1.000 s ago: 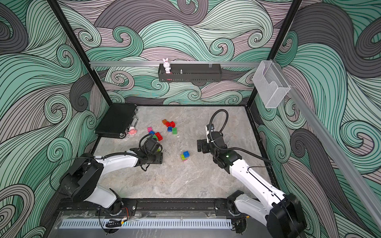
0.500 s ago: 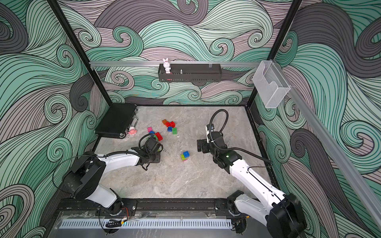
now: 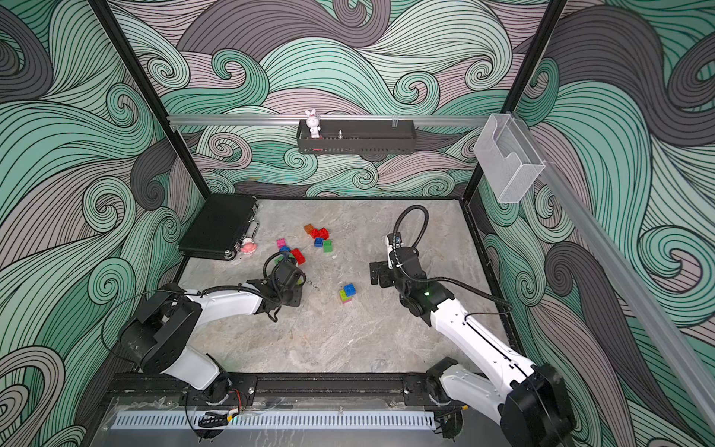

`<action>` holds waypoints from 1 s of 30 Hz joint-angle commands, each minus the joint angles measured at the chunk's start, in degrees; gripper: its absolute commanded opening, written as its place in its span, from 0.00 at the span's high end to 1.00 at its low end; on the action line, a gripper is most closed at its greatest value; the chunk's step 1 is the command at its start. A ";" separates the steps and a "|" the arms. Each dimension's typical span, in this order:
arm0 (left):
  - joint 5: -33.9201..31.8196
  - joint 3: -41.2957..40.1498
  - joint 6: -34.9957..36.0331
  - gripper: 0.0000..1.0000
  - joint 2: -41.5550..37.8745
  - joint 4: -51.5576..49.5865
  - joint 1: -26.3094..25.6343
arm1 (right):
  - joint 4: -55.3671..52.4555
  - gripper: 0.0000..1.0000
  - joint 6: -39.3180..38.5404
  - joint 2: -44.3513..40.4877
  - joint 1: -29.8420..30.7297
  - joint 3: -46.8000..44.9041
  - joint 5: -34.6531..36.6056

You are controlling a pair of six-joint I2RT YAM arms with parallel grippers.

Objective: Assemble the number 4 with lego
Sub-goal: Pick up the lego brick from the center of the board, then assemble the lego brick with the lego brick.

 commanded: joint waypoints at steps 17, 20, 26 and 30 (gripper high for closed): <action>27.83 -6.43 17.01 1.00 -16.79 16.60 -2.95 | 1.07 0.06 5.39 2.68 -2.88 -2.86 -22.35; 28.74 -3.76 22.54 1.00 -17.22 11.78 -3.58 | 0.92 0.10 7.72 3.45 -4.10 -2.70 -25.11; 26.96 3.45 33.15 1.00 -10.75 0.93 -8.38 | 2.59 0.16 6.13 4.72 -5.36 -2.82 -32.58; 25.77 8.84 36.81 1.00 -4.46 -5.00 -10.65 | 2.54 0.25 5.37 6.92 -5.37 -1.74 -37.60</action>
